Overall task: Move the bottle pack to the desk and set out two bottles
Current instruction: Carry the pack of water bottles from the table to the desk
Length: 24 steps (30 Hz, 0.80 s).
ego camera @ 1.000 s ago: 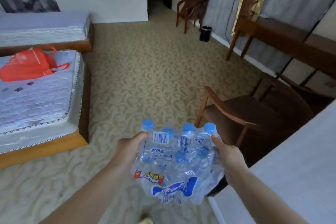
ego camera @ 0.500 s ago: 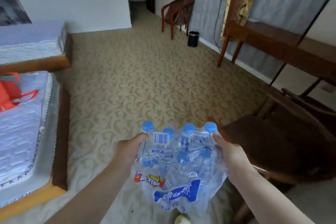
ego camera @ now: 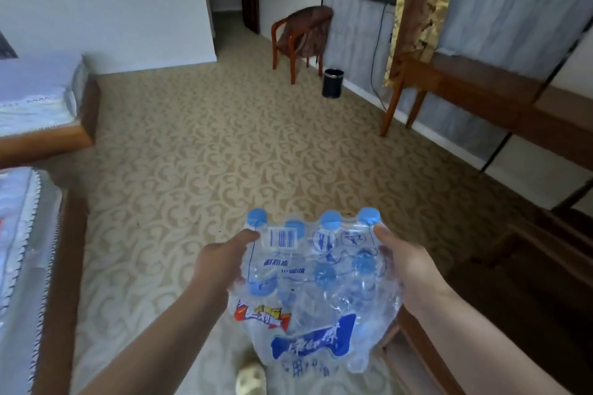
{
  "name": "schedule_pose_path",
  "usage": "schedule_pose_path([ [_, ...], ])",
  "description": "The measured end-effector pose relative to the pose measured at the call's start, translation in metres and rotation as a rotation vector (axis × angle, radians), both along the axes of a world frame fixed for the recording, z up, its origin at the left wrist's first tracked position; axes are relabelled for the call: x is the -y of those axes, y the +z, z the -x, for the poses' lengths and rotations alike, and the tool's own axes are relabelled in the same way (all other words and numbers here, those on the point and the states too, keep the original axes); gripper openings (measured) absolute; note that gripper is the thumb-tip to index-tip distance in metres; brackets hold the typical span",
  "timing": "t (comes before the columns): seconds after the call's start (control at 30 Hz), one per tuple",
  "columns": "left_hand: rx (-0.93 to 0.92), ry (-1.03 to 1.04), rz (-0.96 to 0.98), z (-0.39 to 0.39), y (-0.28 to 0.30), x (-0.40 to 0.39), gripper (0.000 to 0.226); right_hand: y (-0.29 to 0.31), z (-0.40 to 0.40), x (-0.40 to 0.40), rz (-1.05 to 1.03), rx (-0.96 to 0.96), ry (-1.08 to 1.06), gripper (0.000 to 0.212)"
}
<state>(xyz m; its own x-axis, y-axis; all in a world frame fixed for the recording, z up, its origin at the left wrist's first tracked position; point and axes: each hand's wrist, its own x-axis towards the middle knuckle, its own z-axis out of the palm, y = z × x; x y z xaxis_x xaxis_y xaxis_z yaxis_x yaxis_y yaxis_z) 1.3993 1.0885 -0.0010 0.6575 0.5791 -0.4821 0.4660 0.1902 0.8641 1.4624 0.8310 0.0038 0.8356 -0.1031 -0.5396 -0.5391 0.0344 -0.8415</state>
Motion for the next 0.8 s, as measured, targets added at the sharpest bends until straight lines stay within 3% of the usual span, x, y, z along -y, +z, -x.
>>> schedule_pose_path([
  [0.33, 0.027, -0.228, 0.002, -0.233, 0.022, -0.059, 0.032, 0.006, -0.16, -0.056, -0.041, 0.004, -0.228, 0.05],
  [0.6, 0.078, -0.42, 0.048, -0.394, 0.02, -0.019, 0.038, 0.015, -0.294, -0.023, -0.052, 0.033, -0.396, 0.042],
  [0.8, 0.033, -0.474, 0.109, -0.514, 0.017, 0.021, 0.029, 0.024, -0.401, 0.016, -0.026, 0.018, -0.463, 0.042],
])
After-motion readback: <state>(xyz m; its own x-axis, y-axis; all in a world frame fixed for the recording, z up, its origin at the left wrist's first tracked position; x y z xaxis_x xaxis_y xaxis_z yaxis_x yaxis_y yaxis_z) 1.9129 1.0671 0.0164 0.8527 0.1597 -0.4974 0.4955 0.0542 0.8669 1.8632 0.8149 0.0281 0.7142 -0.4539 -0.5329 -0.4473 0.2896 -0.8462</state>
